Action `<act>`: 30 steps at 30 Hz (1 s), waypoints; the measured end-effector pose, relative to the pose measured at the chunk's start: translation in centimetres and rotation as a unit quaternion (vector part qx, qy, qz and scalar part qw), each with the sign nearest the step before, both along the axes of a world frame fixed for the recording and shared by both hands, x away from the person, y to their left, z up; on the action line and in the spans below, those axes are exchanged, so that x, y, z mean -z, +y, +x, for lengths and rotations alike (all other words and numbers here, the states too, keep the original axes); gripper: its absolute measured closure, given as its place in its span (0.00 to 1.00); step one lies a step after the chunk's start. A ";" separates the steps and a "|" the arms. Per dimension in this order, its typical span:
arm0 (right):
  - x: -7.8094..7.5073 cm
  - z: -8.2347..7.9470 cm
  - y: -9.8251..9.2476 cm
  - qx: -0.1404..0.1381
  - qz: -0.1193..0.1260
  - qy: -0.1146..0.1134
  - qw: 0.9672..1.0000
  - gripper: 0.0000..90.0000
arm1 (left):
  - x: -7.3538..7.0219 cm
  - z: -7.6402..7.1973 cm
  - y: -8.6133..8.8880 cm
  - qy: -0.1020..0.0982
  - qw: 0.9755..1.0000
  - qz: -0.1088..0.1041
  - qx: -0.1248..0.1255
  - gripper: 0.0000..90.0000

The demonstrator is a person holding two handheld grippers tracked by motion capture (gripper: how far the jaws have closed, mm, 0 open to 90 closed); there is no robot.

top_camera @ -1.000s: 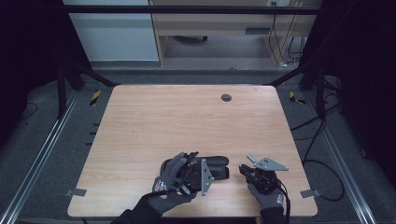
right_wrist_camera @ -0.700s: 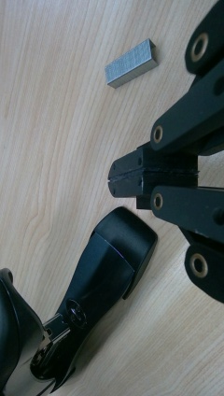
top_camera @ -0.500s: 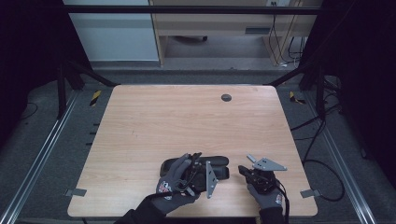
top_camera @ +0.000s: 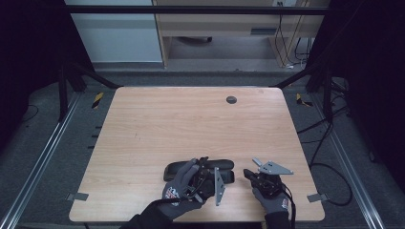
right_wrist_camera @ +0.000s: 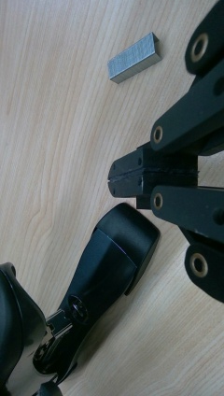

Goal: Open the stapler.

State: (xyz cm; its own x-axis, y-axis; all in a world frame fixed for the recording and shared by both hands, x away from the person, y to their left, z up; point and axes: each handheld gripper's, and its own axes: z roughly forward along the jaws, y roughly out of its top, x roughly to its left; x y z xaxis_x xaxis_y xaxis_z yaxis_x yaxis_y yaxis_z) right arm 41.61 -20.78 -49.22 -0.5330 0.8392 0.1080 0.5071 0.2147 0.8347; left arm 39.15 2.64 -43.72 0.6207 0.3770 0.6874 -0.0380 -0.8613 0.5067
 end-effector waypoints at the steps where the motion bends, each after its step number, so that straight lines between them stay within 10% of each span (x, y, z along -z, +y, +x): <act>1: 0.0 0.0 0.0 -0.001 0.001 0.002 1.000 1.00 | 0.0 0.0 -0.1 -0.001 1.000 0.000 0.000 0.31; 30: 0.0 -0.1 0.0 -0.007 0.003 0.000 1.000 1.00 | 1.2 0.7 -2.7 -0.026 0.999 0.041 -0.005 0.37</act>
State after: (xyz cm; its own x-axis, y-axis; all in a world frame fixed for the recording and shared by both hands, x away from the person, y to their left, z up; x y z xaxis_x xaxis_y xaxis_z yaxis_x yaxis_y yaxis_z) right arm 41.49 -20.78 -49.23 -0.5455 0.8306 0.1119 0.5034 0.2180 0.8361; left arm 39.83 -0.09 -44.90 0.5797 0.3237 0.7478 -0.0533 -0.9007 0.4312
